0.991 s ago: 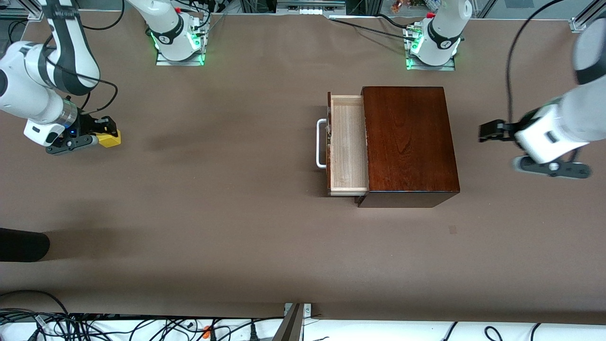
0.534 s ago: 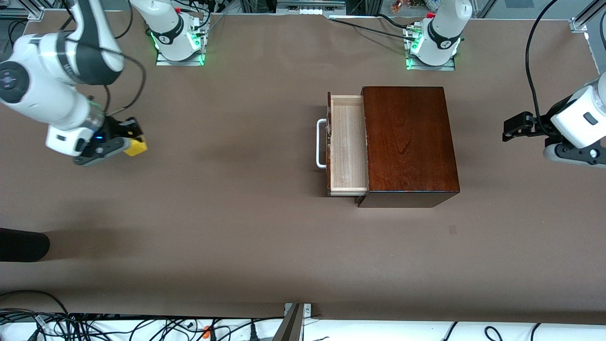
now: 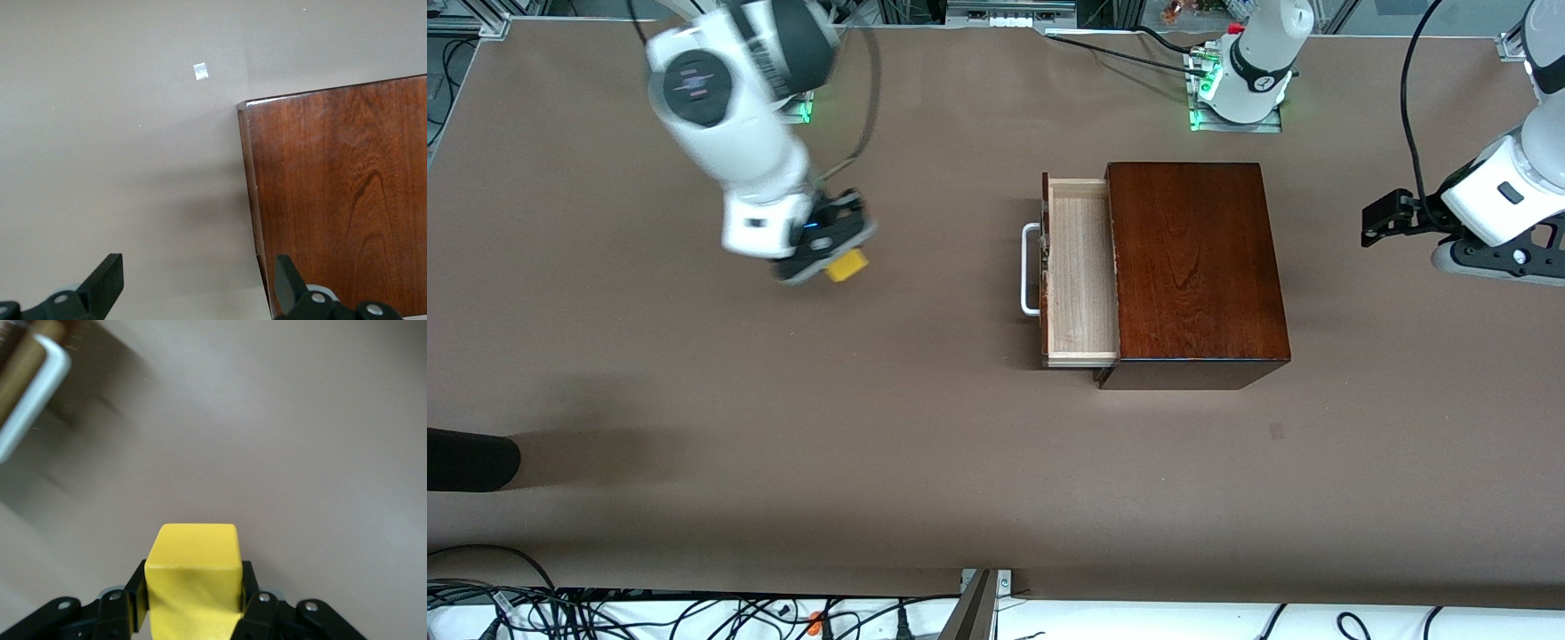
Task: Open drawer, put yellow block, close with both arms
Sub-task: 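Carry the yellow cube with the right gripper over the open drawer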
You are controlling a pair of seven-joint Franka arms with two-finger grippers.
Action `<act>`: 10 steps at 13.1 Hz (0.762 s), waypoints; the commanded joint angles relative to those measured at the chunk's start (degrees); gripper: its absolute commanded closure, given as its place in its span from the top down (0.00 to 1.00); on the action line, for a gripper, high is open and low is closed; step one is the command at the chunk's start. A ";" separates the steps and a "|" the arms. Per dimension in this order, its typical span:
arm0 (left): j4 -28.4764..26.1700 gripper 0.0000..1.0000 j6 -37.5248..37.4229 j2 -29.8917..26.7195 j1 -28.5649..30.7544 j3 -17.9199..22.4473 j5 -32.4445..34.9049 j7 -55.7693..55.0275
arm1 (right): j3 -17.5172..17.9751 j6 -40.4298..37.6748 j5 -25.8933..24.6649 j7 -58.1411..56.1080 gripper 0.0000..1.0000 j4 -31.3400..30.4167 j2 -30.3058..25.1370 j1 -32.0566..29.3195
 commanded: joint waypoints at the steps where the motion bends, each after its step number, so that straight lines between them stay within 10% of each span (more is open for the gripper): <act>1: -1.24 1.00 0.96 -1.45 0.10 -0.02 -0.54 0.86 | -0.65 -2.28 -4.46 0.03 0.31 12.86 10.05 7.62; 7: -0.80 1.00 1.14 -0.75 -0.08 -0.46 -0.45 0.77 | -0.82 -11.23 -14.40 -3.38 0.31 36.33 25.10 22.39; 10: -0.80 1.00 2.10 -0.22 0.18 -0.38 -0.45 0.95 | -0.82 -12.48 -15.03 -11.99 0.31 38.65 25.82 24.60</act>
